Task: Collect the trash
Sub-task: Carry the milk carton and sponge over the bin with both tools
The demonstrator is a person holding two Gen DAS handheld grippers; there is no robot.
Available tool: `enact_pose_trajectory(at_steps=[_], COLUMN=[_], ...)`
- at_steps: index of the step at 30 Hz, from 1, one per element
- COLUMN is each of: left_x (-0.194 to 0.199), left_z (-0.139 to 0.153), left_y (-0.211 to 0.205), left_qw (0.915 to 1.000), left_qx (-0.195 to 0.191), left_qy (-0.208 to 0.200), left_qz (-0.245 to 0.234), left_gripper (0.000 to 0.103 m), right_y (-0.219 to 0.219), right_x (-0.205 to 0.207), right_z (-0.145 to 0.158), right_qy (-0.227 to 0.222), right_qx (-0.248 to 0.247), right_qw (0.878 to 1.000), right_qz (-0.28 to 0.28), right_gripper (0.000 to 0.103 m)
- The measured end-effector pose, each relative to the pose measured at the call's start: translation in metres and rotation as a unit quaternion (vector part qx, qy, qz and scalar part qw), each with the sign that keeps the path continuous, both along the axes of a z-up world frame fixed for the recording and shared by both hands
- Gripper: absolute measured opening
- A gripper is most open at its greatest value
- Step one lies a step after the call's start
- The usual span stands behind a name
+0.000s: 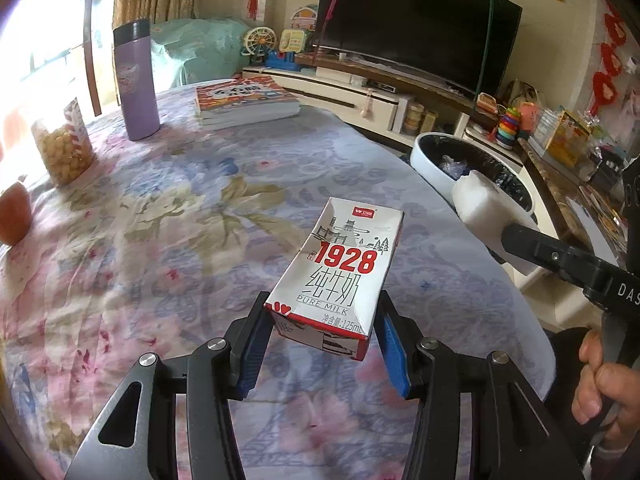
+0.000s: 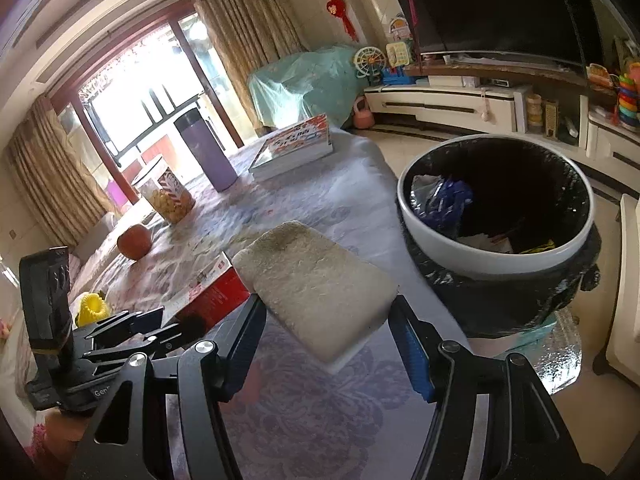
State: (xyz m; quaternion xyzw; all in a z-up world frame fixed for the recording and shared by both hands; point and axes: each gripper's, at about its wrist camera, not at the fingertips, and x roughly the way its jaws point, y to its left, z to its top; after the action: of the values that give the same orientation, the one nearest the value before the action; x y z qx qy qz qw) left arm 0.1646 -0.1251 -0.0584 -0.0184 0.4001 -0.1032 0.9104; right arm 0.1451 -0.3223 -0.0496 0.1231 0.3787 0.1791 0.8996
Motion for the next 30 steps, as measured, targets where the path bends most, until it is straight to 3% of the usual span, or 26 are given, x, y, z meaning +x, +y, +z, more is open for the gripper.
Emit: enact_pose_trajectory(at_steps=[30], left_x=[0.012], left_z=[0.003], left_y=[-0.039], left_qw=[0.9990], left_qx=[-0.017], left_qy=[-0.004], left_qz=[-0.041], left_gripper=[0.048], right_y=[-0.047], right_x=[-0.012], right_z=[0.001], right_qy=[0.001], right_qx=[0.014], right_qw=[0.999], right_qz=[-0.048], right_gripper=[0.065])
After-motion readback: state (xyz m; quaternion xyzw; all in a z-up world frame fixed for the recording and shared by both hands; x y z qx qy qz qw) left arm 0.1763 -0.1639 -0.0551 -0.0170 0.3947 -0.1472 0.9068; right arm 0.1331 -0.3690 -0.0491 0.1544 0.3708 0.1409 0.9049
